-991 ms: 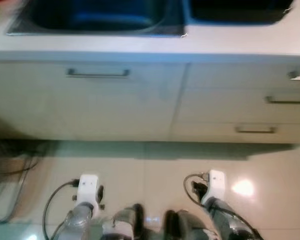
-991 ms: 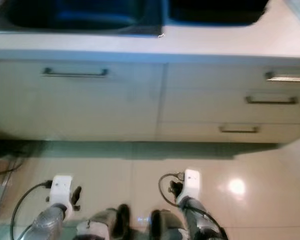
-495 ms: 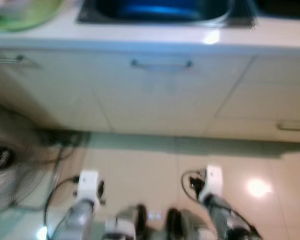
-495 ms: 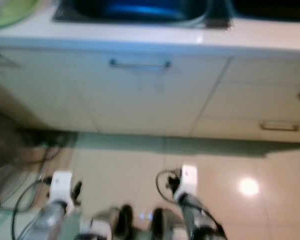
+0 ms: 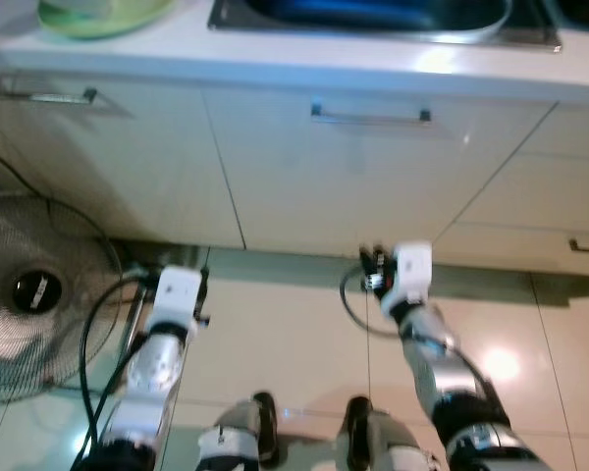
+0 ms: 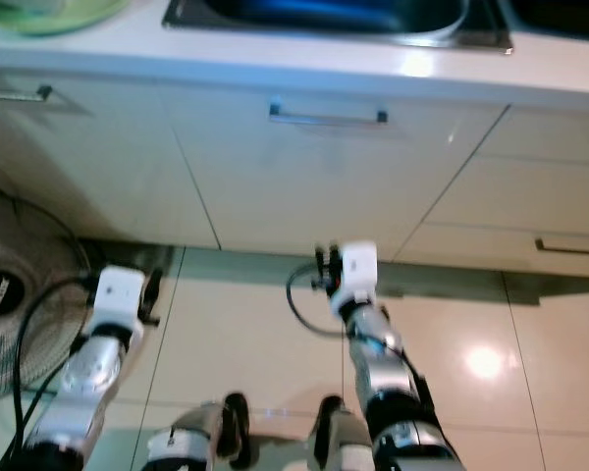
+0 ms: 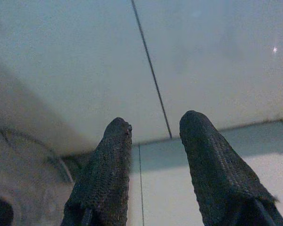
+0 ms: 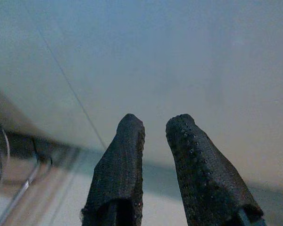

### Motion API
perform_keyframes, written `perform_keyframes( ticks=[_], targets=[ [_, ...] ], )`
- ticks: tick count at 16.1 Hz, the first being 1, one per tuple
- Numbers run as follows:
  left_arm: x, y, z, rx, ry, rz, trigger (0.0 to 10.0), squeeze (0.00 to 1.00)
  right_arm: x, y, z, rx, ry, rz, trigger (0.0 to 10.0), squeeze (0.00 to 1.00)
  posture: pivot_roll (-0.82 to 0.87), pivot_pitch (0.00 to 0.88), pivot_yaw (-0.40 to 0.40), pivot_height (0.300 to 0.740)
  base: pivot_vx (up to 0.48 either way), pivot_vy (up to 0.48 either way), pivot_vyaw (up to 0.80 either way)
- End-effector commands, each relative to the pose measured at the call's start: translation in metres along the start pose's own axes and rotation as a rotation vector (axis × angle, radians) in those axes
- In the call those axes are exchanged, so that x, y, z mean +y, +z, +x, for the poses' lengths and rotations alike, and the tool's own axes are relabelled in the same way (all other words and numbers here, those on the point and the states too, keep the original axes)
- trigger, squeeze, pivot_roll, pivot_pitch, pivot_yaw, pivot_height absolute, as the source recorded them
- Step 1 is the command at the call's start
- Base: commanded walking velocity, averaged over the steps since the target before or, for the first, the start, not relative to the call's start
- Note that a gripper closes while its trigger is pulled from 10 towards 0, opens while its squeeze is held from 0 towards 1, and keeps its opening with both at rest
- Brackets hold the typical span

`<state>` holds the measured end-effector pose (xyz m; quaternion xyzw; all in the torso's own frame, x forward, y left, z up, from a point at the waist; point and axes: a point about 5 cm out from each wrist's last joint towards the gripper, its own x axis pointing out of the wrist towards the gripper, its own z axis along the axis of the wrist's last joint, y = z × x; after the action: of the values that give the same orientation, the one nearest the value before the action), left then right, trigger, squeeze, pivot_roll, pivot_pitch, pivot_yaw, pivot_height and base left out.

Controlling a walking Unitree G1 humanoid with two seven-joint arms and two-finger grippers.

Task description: Kitchen organization

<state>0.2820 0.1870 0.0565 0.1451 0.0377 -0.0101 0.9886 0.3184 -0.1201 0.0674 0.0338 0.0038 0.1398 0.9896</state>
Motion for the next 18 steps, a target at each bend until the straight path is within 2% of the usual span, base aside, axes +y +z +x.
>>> perform_keyframes(
  ticks=[1,2,3,7,10,13,18],
  targets=[
    [0.003,0.021,0.005,-0.092,0.026,-0.007,10.0,0.00,0.009,0.020,0.006,-0.083,0.031,-0.005,10.0,0.00,0.07,0.282,0.015,0.740,0.000,0.000,0.00],
    [0.006,0.033,0.007,-0.136,0.049,-0.018,10.0,0.00,0.013,0.033,0.009,-0.137,0.035,-0.006,10.0,0.00,0.08,0.282,0.015,0.740,0.000,0.000,0.00],
    [0.015,0.065,0.014,-0.254,0.091,-0.044,10.0,0.00,0.017,0.072,0.017,-0.273,0.020,-0.006,10.0,0.00,0.08,0.282,0.009,0.740,0.000,0.000,0.00],
    [0.038,0.116,0.027,-0.403,0.180,-0.078,10.0,0.00,0.023,0.134,0.026,-0.446,0.006,-0.015,10.0,0.00,0.08,0.277,0.004,0.740,0.068,0.000,0.00],
    [0.049,0.139,0.026,-0.465,0.237,-0.085,10.0,0.00,0.029,0.154,0.025,-0.485,0.012,-0.001,10.0,0.00,0.08,0.275,0.001,0.740,0.330,0.000,0.00],
    [0.053,0.159,0.022,-0.527,0.245,-0.078,10.0,0.00,0.034,0.163,0.023,-0.496,0.029,-0.008,10.0,0.00,0.08,0.274,-0.005,0.740,0.395,0.000,0.00],
    [0.048,0.162,0.020,-0.521,0.226,-0.087,10.0,0.00,0.034,0.164,0.023,-0.473,0.029,0.015,10.0,0.00,0.08,0.274,-0.009,0.740,0.417,0.000,0.48]
  ],
)
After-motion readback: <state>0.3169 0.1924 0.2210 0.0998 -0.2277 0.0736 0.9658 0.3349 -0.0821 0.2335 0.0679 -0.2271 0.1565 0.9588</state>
